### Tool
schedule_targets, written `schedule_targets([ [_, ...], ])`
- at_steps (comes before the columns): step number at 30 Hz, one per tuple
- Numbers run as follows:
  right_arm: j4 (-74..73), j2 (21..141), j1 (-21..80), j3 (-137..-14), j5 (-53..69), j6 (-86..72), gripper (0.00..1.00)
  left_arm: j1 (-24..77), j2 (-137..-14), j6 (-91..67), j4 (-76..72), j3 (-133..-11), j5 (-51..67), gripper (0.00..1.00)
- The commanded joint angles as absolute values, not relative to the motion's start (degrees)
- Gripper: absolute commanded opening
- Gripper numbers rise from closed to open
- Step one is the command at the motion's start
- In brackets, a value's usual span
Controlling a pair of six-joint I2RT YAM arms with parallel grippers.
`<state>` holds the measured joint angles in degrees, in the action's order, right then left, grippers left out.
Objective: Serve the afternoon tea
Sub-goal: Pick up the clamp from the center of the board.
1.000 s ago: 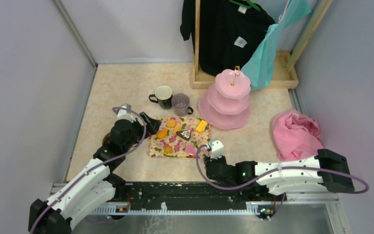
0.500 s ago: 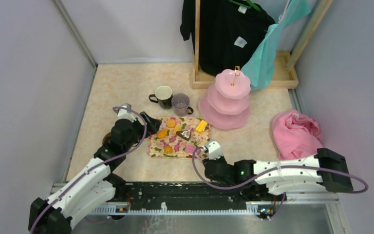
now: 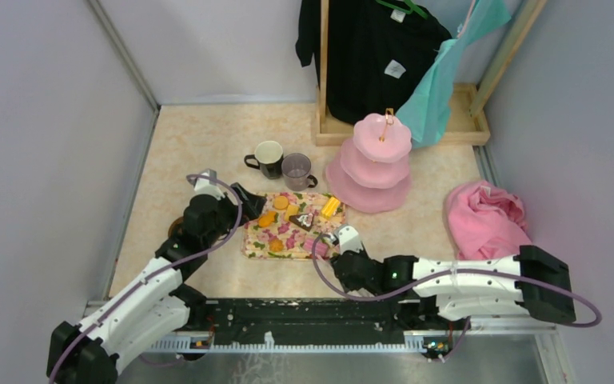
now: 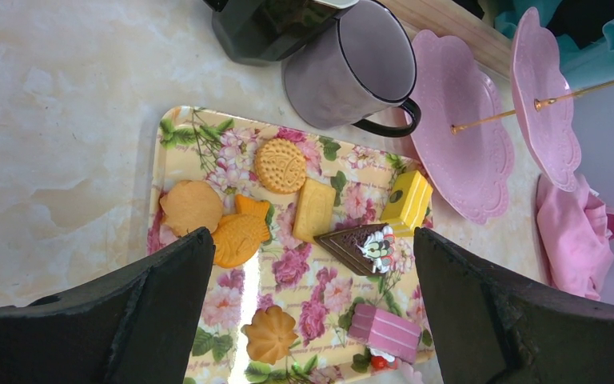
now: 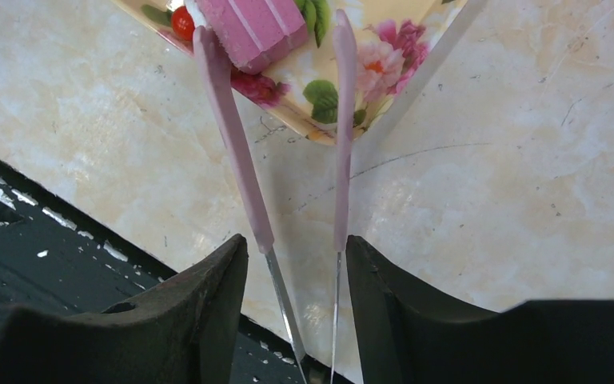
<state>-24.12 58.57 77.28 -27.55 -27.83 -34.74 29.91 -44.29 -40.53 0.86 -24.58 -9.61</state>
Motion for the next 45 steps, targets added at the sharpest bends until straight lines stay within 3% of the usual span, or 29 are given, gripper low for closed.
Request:
schedule_targets([
  [1, -21.75, 59.83, 75.83, -30.56, -26.03, -32.75, 0.5, 30.25, -44.75, -40.88, -1.39, -25.33, -8.63, 0.99],
  [11, -23.8, 57.75, 75.72, -29.74, -25.96, -35.57, 0.67, 30.28, -43.47, -41.05, -1.14, -24.4, -8.44, 0.99],
  [23, -25.92, 66.01, 75.68, -31.34, -24.75, -40.43, 0.67, 30.24, -42.71, -41.74, -1.78, -23.25, -7.87, 0.99],
  [27, -23.75, 67.91, 75.68, -30.09, -24.91, -41.5, 0.63, 30.27, -42.9, -41.84, -2.42, -22.86, -7.59, 0.99],
  [31, -23.34, 67.67, 75.8, -28.76, -25.43, -42.74, 0.47, 30.3, -43.26, -41.92, -3.13, -22.44, -7.43, 0.99],
  [35, -23.72, 64.7, 75.81, -27.86, -25.32, -43.31, 0.37, 30.26, -43.55, -42.17, -3.45, -22.24, -7.2, 0.99],
  [45, -28.73, 59.87, 79.09, -31.12, -27.81, -43.4, 0.34, 30.31, -42.87, -42.56, -3.41, -22.06, -7.08, 0.99],
])
